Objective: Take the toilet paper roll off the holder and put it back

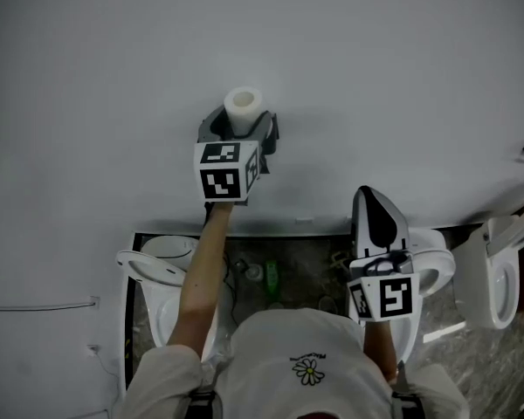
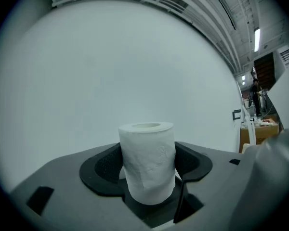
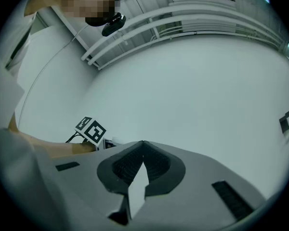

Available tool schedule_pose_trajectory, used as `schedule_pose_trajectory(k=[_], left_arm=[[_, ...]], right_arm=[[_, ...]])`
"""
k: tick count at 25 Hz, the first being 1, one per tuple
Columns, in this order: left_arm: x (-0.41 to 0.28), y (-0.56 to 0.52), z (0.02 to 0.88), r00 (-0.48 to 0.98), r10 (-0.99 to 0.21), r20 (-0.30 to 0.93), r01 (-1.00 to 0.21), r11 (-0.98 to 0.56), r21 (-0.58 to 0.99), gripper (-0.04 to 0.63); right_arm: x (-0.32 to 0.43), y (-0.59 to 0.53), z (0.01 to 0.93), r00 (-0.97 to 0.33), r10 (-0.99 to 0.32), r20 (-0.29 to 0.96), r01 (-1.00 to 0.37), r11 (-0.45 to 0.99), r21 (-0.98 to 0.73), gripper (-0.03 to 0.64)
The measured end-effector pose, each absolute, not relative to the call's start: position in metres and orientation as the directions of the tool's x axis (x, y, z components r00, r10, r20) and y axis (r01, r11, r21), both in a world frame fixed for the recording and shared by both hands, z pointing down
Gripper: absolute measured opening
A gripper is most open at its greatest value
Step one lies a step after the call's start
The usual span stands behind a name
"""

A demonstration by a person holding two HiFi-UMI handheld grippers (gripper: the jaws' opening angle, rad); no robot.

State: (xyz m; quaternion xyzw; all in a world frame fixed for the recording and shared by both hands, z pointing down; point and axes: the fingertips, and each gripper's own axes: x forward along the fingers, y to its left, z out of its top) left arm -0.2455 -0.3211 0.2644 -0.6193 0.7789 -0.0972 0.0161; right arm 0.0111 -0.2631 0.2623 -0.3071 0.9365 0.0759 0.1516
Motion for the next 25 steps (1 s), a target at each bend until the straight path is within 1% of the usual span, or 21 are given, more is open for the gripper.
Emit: schedule_pose_trajectory(k=[9, 12, 19, 25], left_arm=[[-0.251, -0.330, 0.281, -0.244, -0.958, 0.153, -0.963, 0.221, -0.151, 0.327], [-0.249, -0.331, 0.284, -0.251, -0.954, 0.163, -0.959, 0.221, -0.179, 0.327], [-0.244, -0.331, 0.285, -0.259, -0.956, 0.137, -0.946, 0.223, -0.235, 0.328], [-0.244, -0.331, 0.284, -0.278, -0.955, 0.107, -0.942, 0.250, -0.224, 0.385]], right_arm=[[0.021, -0.267, 0.265, -0.744, -0.586, -0.322, -0.629, 0.777, 0.038, 0.009], [0.022, -0.267, 0.267, -0.744, -0.589, -0.315, -0.630, 0.776, 0.040, 0.009], [0.022, -0.265, 0.266, -0.743, -0.590, -0.315, -0.634, 0.772, 0.050, 0.009], [0.021, -0.263, 0.264, -0.746, -0.583, -0.321, -0.629, 0.775, 0.054, 0.009]])
